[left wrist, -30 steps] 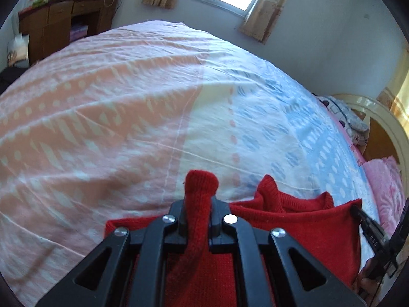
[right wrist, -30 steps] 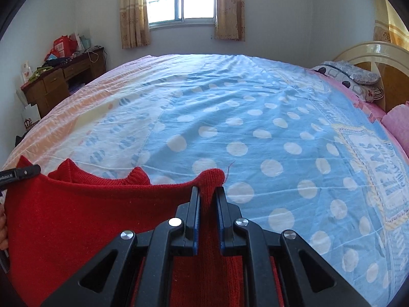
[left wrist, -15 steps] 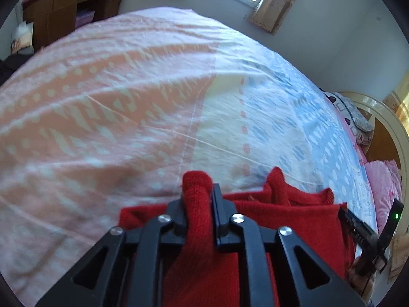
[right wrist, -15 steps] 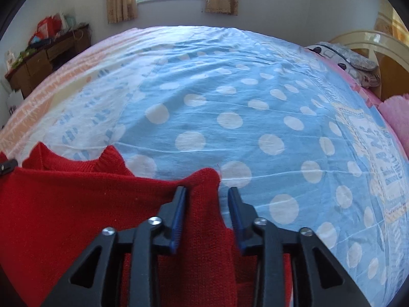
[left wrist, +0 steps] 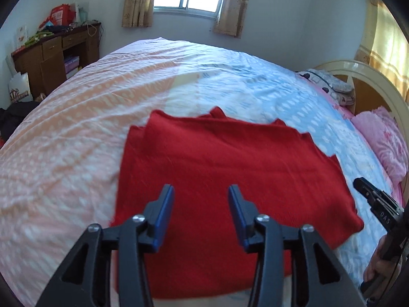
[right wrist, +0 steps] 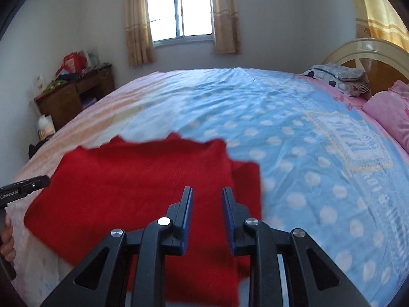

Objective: Fold small clothes
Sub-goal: 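Open both tools to release the folded hem and withdraw, then grasp the folded sweater edge with the left tool and lift it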

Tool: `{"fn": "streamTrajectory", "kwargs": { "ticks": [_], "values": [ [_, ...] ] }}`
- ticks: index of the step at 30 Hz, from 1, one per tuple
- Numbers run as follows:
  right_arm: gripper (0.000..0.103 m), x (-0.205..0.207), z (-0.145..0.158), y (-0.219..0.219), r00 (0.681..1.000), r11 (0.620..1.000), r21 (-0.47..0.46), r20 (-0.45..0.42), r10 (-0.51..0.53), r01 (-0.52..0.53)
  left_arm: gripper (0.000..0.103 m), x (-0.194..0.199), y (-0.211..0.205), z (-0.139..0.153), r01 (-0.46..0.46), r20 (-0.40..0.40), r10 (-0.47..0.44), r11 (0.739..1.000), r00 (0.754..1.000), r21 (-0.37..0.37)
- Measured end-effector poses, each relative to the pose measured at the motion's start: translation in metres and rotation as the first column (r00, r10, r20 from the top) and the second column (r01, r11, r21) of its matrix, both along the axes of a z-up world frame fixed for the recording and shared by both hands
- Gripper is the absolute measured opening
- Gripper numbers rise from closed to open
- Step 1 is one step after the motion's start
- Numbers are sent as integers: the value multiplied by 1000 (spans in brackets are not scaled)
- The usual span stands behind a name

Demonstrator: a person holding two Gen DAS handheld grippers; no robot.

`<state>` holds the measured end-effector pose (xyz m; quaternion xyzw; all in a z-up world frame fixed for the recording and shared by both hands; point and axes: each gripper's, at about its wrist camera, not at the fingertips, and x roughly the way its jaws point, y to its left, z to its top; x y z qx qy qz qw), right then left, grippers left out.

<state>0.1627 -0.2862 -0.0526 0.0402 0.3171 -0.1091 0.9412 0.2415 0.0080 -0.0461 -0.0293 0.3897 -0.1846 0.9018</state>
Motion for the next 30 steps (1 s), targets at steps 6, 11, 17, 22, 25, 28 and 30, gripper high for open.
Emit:
{"fn": "streamTrajectory", "kwargs": {
  "ticks": [6,11,17,22,25,28,30],
  "values": [
    [22,-7,-50,3,997,998,61,-79,-12,17,53,-17,-15,-23,-40,2,40,998,999,44],
    [22,-9,-50,7,998,1000,16,-61,-14,15,76,-29,-19,-33,-62,40,59,996,997,66],
    [22,-12,-50,-2,1000,997,78,-25,2,0,82,-31,-28,-36,-78,38,74,988,997,133],
    [23,-11,-51,-2,1000,997,83,-19,6,-4,82,-45,-23,-29,-124,32,120,975,992,184],
    [23,-13,-51,-5,1000,995,104,-11,10,-9,83,-59,-1,-20,-206,62,200,969,978,134],
    [23,-14,-51,-8,1000,992,127,-1,15,-15,90,-72,37,-19,-335,25,335,942,942,-19],
    [23,-14,-52,-9,1000,991,131,1,17,-17,88,-76,59,-26,-400,-42,398,909,917,-121]
  ]
}}
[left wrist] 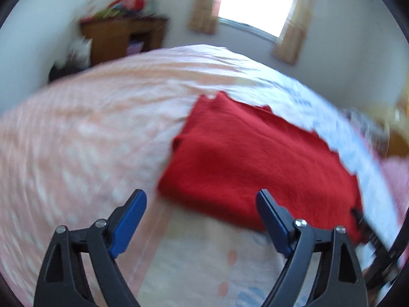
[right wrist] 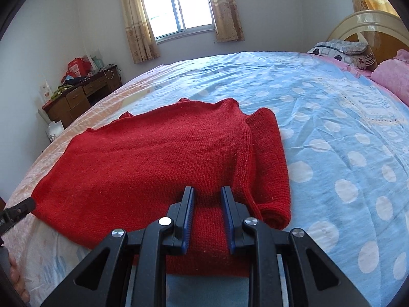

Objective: Fold small clothes
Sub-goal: 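Grasp the folded sweater edge with the left tool and lift it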

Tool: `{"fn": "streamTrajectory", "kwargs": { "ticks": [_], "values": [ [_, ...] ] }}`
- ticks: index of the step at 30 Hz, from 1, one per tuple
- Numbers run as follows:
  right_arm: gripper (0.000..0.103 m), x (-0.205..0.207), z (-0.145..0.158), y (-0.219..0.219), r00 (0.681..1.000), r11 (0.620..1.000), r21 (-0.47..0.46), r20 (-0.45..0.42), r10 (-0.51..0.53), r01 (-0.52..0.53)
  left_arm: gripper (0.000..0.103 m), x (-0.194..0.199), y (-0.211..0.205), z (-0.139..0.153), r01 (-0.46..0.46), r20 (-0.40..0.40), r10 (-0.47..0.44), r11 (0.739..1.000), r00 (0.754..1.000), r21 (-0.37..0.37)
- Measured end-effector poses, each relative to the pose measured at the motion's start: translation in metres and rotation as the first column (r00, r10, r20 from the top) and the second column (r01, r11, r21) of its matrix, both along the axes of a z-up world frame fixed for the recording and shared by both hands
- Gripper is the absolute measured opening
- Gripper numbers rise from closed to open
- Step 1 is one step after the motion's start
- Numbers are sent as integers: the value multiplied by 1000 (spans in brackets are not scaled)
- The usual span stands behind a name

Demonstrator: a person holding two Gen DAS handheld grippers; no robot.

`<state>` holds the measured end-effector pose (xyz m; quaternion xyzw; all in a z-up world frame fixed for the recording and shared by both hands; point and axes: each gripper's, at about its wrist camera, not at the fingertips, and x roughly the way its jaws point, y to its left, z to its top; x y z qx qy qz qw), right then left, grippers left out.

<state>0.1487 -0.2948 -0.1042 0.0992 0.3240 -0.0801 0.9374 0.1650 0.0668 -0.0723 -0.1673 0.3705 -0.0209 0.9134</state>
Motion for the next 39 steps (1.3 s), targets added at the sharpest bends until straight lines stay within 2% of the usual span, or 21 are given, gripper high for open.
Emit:
{"fn": "streamTrajectory", "kwargs": {
  "ticks": [2,5,7,9,15,17,19,22,23,24,25,27,30,35,39],
  "values": [
    [23,0,0,0,1000,1000,-2,0,0,0,87,-4,7,-6,-41,-11,41,997,999,-68],
    [23,0,0,-1,1000,1000,4,2,1,-1,86,-8,2,-18,-50,-23,47,988,999,-146],
    [23,0,0,-2,1000,1000,8,3,2,-2,86,-10,-6,-18,-60,13,62,989,998,-135],
    [23,0,0,-1,1000,1000,7,3,3,-3,86,2,-13,-18,-26,14,29,984,999,-179],
    [23,0,-1,-2,1000,1000,11,5,4,-4,86,44,-5,-19,-76,5,83,933,997,-352],
    [23,0,-1,-2,1000,1000,9,4,4,-4,86,52,-1,-20,-90,8,99,931,995,-355],
    [23,0,-1,-2,1000,1000,7,4,3,-3,83,58,-2,-21,-77,22,89,942,996,-327],
    [23,0,-1,0,1000,1000,-5,1,2,-2,58,61,-3,-22,-40,30,50,959,998,-279],
    [23,0,-1,0,1000,1000,-7,1,2,-2,46,65,0,-24,-34,24,43,957,999,-289],
    [23,0,-1,0,1000,1000,-9,0,2,-2,41,68,5,-27,-36,11,41,947,999,-318],
    [23,1,-1,0,1000,1000,-11,-1,2,-2,40,71,10,-29,-36,5,41,936,999,-350],
    [23,2,-1,2,1000,1000,-22,-7,-1,1,39,73,14,-30,-34,6,38,929,999,-368],
    [22,4,6,15,999,995,-96,-46,-21,17,42,71,11,-30,-38,14,45,938,999,-346],
    [22,9,35,74,993,981,-160,23,116,-111,49,78,9,-26,-49,13,57,940,998,-337],
    [22,40,26,107,977,975,-59,-3,212,-212,49,89,12,-27,-72,5,78,934,997,-350]
  ]
}}
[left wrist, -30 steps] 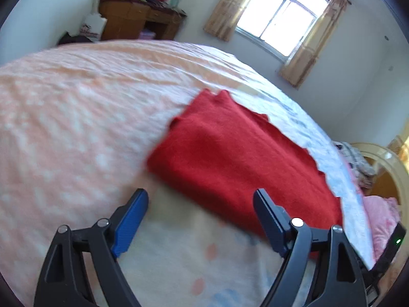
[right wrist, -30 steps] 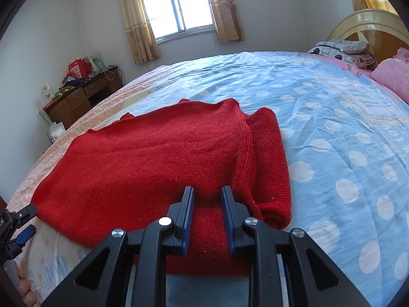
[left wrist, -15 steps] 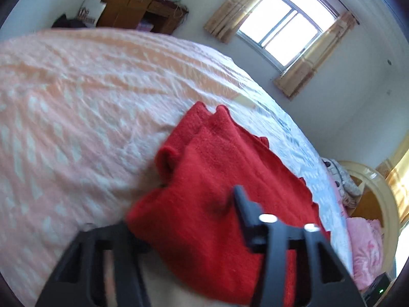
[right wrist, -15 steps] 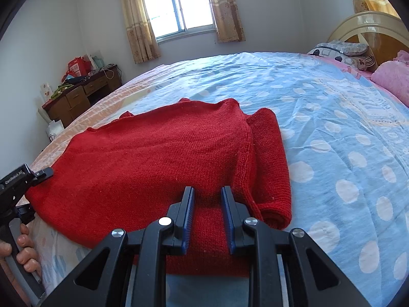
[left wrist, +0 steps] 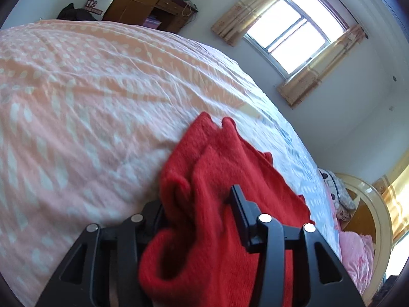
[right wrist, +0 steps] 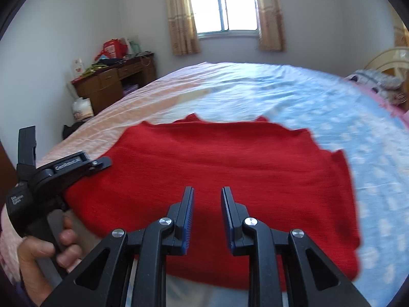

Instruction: Fold small clothes

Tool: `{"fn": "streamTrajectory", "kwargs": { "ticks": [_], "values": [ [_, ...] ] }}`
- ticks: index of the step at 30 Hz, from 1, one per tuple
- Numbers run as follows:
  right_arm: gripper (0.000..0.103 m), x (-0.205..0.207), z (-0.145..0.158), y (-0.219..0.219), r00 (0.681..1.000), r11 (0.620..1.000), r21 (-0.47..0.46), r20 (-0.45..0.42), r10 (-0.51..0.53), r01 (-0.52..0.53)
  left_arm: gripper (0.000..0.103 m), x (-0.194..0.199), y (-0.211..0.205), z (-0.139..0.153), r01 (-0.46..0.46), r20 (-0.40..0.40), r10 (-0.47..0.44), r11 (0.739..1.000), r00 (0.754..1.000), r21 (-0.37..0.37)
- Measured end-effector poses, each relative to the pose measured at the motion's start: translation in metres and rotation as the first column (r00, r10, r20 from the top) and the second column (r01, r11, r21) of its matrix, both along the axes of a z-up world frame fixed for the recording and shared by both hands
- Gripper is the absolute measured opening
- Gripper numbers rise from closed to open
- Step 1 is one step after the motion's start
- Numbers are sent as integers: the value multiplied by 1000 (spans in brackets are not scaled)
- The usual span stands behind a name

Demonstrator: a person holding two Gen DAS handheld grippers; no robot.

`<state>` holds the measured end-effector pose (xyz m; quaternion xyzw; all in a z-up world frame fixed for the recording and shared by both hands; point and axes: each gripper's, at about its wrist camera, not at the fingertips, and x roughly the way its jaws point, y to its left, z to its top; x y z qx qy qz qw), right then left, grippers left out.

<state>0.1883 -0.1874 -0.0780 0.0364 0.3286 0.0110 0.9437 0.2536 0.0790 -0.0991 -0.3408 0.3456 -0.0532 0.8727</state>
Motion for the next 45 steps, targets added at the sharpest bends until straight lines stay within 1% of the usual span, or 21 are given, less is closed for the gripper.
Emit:
{"fn": "streamTrajectory", "kwargs": {
  "ticks": [3,4,5,6,8,13,16,18,20,22,23,26,30,32,33,34,36,38,39,41,45],
  "values": [
    [22,19,-30,11,996,998,57,-84,22,-18,46,-1,-4,0,21,16,-22,999,1000,41],
    [22,18,-33,12,997,998,60,-76,17,-13,43,-1,-5,0,29,17,-30,999,999,40],
    [22,18,-32,11,997,997,70,-71,18,-13,37,1,-5,0,33,16,-33,999,999,37],
    [22,19,-32,8,997,997,81,-73,20,-14,26,3,-6,-1,48,15,-49,998,999,27],
    [22,19,-35,4,997,993,119,-67,27,-19,23,5,-9,0,69,18,-70,997,997,32],
    [22,16,-35,1,998,989,143,-54,30,-22,21,-1,-30,25,108,83,-125,977,989,185],
    [22,14,-36,-7,998,980,198,-48,36,-26,20,-9,-49,48,134,153,-182,950,971,281],
    [22,12,-31,-21,998,960,279,-48,43,-28,20,-15,-73,63,173,188,-255,914,949,367],
    [22,5,-27,-38,999,924,381,-35,33,-17,19,-25,-100,73,215,215,-342,863,915,457],
    [22,-3,-22,-56,1000,902,431,-23,-5,14,19,-29,-119,77,248,218,-404,823,889,512],
    [22,-7,-20,-68,999,893,450,-23,-23,31,19,-33,-134,75,275,210,-446,793,870,545],
    [22,-13,-18,-95,998,874,481,-36,-55,65,19,-32,-157,63,333,163,-505,746,848,577],
    [22,-15,-18,-117,997,859,505,-57,-60,81,19,-27,-167,49,371,104,-528,711,843,598],
    [23,-9,-12,-124,998,832,552,-47,-29,51,19,-27,-164,51,381,110,-530,724,841,576],
    [30,-1,-8,-125,999,821,571,-36,-4,24,19,-26,-160,51,385,109,-526,732,843,562],
    [45,6,-4,-124,999,810,586,-27,22,-2,19,-26,-159,50,386,108,-524,738,845,553],
    [65,28,0,-121,998,774,632,-19,68,-40,19,-27,-158,49,388,116,-522,747,845,540],
    [65,54,1,-117,995,747,662,-30,100,-55,19,-32,-159,49,388,120,-524,748,843,538],
    [65,68,0,-113,992,744,666,-44,121,-61,19,-33,-162,47,389,120,-525,748,843,537],
    [65,93,-8,-103,984,746,664,-94,153,-53,19,-33,-162,46,392,121,-526,750,842,533],
    [65,117,-21,-91,978,765,643,-146,146,-18,19,-30,-163,44,401,121,-528,756,840,517]
  ]
}}
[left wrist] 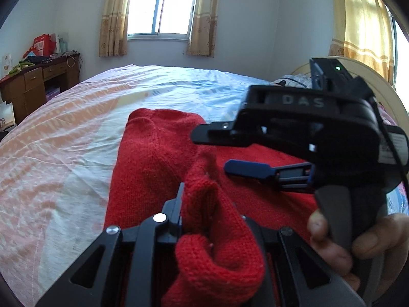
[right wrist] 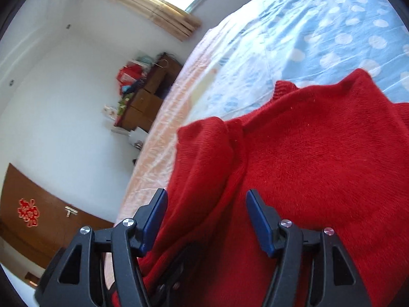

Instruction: Fold small clothes

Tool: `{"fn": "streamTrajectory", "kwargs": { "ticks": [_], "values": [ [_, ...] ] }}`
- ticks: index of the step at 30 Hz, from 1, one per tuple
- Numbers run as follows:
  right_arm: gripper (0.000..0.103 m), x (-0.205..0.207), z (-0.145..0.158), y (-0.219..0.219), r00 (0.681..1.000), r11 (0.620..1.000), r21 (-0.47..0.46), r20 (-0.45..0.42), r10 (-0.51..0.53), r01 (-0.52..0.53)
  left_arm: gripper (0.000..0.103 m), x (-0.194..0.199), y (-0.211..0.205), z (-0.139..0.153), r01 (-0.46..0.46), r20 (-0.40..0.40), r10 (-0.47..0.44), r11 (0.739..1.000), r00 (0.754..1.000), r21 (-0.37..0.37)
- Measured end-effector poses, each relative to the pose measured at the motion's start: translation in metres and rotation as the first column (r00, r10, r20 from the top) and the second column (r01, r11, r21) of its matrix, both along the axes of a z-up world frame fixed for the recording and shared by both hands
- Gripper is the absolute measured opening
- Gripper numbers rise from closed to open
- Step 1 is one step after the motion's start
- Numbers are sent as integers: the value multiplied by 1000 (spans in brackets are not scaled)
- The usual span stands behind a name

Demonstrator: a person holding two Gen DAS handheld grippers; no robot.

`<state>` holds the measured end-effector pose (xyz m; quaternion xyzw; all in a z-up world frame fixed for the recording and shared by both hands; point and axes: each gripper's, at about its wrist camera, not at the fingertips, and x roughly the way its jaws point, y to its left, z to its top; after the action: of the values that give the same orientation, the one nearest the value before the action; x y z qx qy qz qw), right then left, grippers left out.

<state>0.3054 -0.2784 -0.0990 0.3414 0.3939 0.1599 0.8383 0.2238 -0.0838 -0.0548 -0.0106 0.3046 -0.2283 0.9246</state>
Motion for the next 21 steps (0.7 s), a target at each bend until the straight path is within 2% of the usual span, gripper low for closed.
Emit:
{"fn": "streamTrajectory", "kwargs": {
  "ticks": [4,5,6,7,9,11,13,18,21],
  "values": [
    [62,10,1,9,1000,999,-34,6,15,-15,19,0,1,0,6,-6,-6,1000,1000,-17],
    [58,10,0,10,1000,998,-52,3,23,-22,19,0,1,0,8,-7,-8,1000,1000,-22],
    [43,10,0,14,999,997,-72,0,32,-32,19,0,2,0,8,-8,-8,1000,1000,-26],
    [33,11,-2,16,999,996,-85,-6,42,-42,19,0,2,0,7,-10,-7,1000,1000,-30],
    [29,17,-9,21,999,995,-86,-19,45,-47,20,0,4,0,6,-16,-7,999,1000,-39],
    [19,17,-14,19,1000,997,-75,-11,28,-29,21,0,5,0,9,-21,-10,999,1000,-48],
    [15,16,-16,17,1000,998,-68,-1,16,-16,21,-1,5,1,11,-22,-12,999,1000,-51],
    [13,8,-4,18,999,997,-74,39,16,-13,21,-3,7,5,4,-27,-5,998,1000,-61],
    [12,4,9,14,998,996,-93,63,24,-18,20,-15,-2,15,18,5,-18,1000,1000,-20]
  ]
}}
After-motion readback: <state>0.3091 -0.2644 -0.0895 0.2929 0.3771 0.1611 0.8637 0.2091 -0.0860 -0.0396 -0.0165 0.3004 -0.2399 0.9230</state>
